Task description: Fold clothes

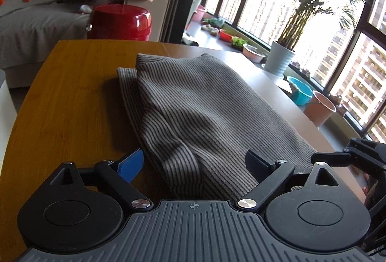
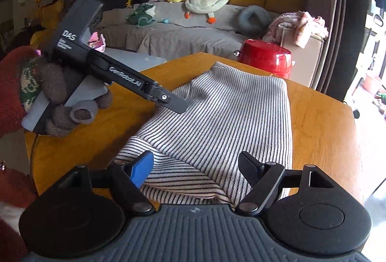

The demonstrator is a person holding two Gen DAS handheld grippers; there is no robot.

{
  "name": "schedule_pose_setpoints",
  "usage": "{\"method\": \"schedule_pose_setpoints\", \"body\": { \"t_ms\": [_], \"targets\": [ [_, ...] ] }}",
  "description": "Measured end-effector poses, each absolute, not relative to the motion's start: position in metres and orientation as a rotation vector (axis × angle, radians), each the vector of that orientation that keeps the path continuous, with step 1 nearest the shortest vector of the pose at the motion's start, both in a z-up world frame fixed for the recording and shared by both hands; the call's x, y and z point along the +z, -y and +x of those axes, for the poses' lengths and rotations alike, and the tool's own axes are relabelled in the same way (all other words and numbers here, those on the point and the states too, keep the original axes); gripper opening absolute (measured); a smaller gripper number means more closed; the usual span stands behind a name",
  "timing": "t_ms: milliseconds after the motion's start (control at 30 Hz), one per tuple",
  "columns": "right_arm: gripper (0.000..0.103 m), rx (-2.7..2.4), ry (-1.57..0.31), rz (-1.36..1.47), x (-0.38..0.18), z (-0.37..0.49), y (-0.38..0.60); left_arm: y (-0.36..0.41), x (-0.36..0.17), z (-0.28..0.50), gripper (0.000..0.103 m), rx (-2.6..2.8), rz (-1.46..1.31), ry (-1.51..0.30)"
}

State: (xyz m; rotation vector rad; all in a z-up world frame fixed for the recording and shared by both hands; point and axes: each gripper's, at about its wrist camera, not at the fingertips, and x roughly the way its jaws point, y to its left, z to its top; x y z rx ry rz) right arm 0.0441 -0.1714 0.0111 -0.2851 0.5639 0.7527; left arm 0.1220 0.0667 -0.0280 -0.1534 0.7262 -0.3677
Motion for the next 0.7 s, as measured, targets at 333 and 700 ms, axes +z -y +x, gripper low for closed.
{"method": "schedule_pose_setpoints", "body": {
  "t_ms": [333,700],
  "targets": [
    [0.084,0.822,-0.525,-0.518,0.000,0.027,0.145,-0.069,-0.028,0.122,0.096,-0.353,-0.162,-0.737],
    [0.043,0.825,-0.698,-0.209,0.004,0.070,0.151,-0.094,-0.018,0.088,0.098,-0.371,-0.089,-0.676]
  ]
}}
